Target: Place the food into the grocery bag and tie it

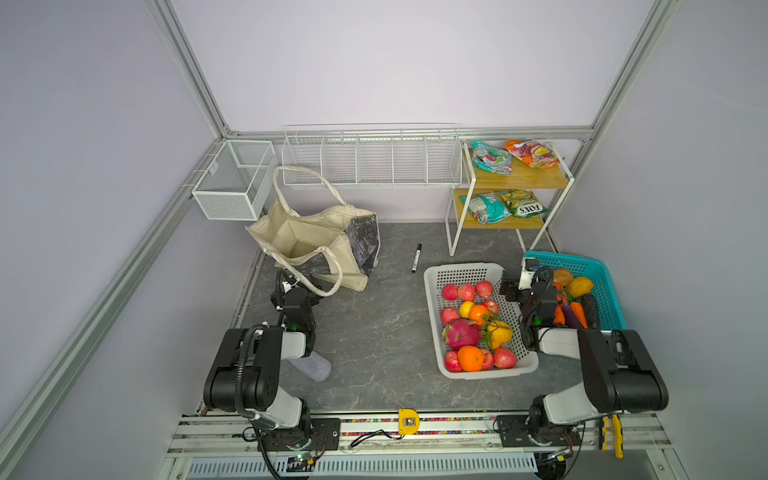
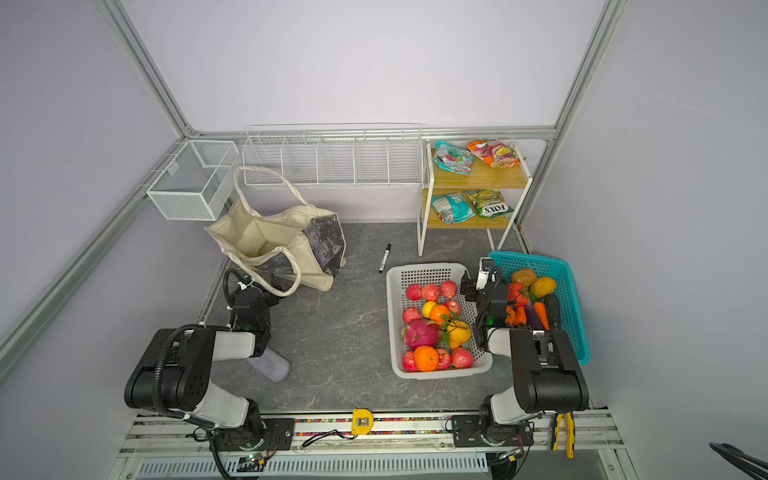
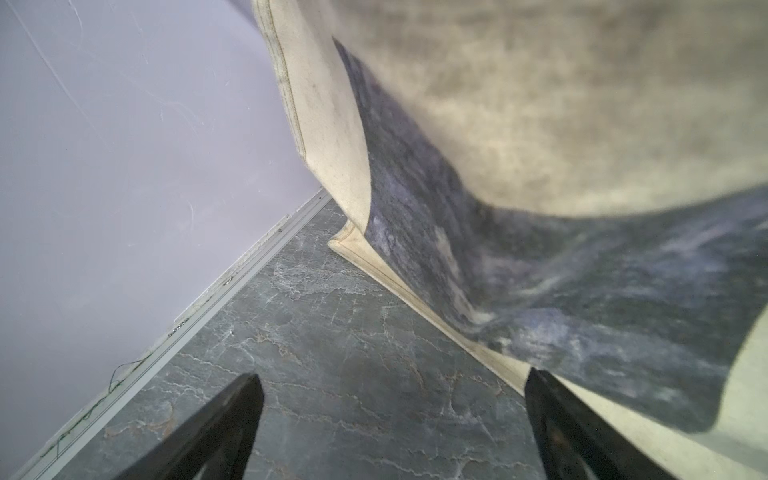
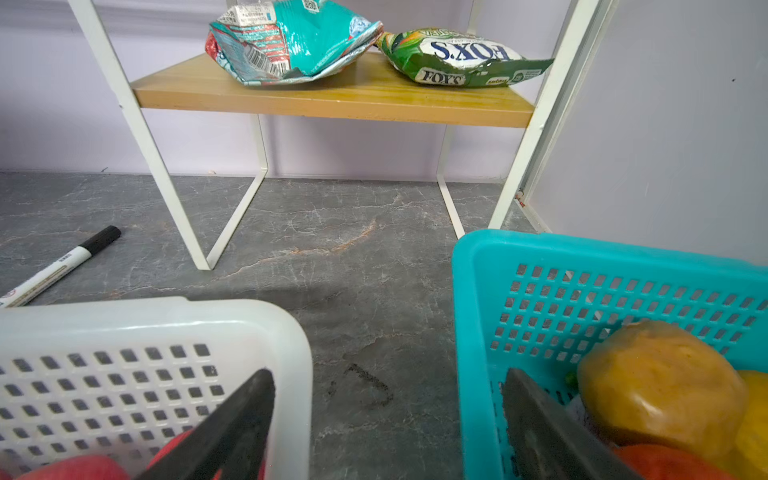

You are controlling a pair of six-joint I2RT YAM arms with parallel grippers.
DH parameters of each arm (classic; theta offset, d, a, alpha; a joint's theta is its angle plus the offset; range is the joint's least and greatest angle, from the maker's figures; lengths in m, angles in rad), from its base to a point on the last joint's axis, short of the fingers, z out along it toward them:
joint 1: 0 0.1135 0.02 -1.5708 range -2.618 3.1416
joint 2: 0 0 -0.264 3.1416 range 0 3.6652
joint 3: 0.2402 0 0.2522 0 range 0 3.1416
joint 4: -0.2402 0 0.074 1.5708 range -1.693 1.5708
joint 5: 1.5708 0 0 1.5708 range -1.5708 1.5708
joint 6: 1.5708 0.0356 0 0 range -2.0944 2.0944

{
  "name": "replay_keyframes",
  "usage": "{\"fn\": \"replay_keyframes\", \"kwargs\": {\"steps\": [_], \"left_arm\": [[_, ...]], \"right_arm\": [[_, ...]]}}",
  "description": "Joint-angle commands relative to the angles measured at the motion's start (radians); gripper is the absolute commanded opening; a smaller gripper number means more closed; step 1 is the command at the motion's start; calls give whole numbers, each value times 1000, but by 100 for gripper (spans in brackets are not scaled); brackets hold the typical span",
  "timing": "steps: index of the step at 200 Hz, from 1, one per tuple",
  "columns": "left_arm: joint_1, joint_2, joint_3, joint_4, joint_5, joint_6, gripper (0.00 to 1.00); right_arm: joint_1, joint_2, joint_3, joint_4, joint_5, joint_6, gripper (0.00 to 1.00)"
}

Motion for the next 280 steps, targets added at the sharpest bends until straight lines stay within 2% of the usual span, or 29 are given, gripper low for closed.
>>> {"fn": "replay_keyframes", "kwargs": {"steps": [1, 167, 216, 228, 234, 247, 260, 280], "left_arm": [[3, 8, -10, 20, 4, 14, 99], [3, 7, -8, 18, 4, 14, 99], [3, -8, 2, -29, 7, 9, 100], [3, -16, 5, -18, 12, 17, 96], [2, -43, 19, -68, 38, 34, 92], [-5, -129, 98, -282, 77, 57, 83], [-16, -210, 215, -517, 67, 65, 81], [-30, -299, 338, -741, -11, -23, 79]], "right_arm": [[-5, 22, -17, -105, -11, 1, 88], [-5, 23, -16, -106, -12, 2, 88], [-8, 22, -18, -104, -18, 5, 88], [-8, 16, -19, -92, -12, 4, 92], [-6, -3, -1, -131, 1, 6, 93], [2, -85, 95, -380, 55, 19, 93], [8, -148, 168, -531, 114, 54, 93], [18, -250, 268, -695, 164, 189, 93]]}}
